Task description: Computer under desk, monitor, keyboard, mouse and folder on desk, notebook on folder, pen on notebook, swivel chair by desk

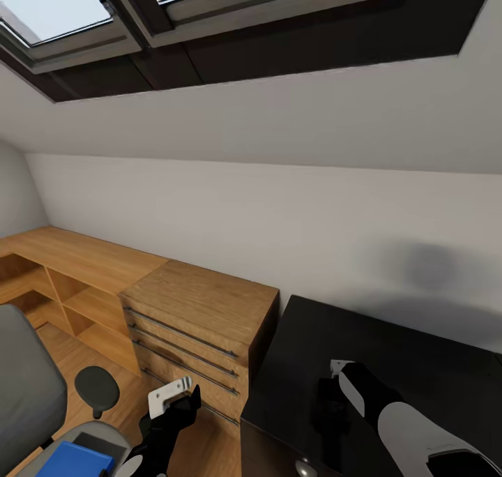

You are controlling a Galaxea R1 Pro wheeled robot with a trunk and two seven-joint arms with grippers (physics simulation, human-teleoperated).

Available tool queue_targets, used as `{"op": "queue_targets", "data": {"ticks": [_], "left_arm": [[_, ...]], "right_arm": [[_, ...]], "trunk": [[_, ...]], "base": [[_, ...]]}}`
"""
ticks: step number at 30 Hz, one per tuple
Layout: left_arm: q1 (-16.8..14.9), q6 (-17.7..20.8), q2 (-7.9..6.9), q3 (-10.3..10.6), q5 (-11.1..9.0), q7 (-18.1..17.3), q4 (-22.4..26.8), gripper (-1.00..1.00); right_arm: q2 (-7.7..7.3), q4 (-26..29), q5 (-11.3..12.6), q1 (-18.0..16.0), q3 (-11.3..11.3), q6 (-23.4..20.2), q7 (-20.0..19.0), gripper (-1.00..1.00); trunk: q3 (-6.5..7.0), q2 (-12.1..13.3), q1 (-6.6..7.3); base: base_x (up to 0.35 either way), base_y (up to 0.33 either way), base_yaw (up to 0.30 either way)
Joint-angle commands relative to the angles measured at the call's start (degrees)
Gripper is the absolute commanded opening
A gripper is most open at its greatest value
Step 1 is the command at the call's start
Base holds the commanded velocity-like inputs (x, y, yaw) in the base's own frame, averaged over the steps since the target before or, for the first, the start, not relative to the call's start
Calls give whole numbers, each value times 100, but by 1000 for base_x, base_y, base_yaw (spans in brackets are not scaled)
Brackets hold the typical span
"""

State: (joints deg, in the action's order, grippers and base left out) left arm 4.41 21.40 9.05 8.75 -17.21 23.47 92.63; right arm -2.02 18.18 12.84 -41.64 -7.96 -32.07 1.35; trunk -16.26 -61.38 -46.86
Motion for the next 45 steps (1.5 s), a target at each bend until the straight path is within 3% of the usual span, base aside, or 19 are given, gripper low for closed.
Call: {"op": "queue_targets", "data": {"ticks": [1, 18, 29, 37, 41, 45], "left_arm": [[-1, 13, 0, 5, -55, 43, 10, 100], [-1, 10, 0, 12, -55, 43, 10, 100], [-1, 5, -13, 7, -55, 34, 10, 100], [-1, 6, -19, -12, -63, 34, 9, 100], [-1, 5, -22, -19, -63, 34, 9, 100], [-1, 4, -25, -22, -63, 34, 9, 100]], "right_arm": [[-6, 10, 44, -2, -48, -28, 14, -100], [-8, 56, 52, -2, -48, 0, 6, -100], [-9, 147, 61, -2, -46, 250, -48, -100], [-28, 755, 53, 5, -48, 434, -44, -100], [-38, 1400, 54, 44, -41, 630, -30, -100], [-43, 2086, 65, 296, -36, 621, -23, -100]], "trunk": [[-6, -5, -1], [-6, -5, -1], [-6, -5, -1], [30, 76, 43], [102, 236, 131], [173, 397, 219]], "base": [[0, 0, 0], [0, 0, 0], [0, 0, 0], [0, 0, 0], [0, 0, 0], [0, 0, 0]]}}
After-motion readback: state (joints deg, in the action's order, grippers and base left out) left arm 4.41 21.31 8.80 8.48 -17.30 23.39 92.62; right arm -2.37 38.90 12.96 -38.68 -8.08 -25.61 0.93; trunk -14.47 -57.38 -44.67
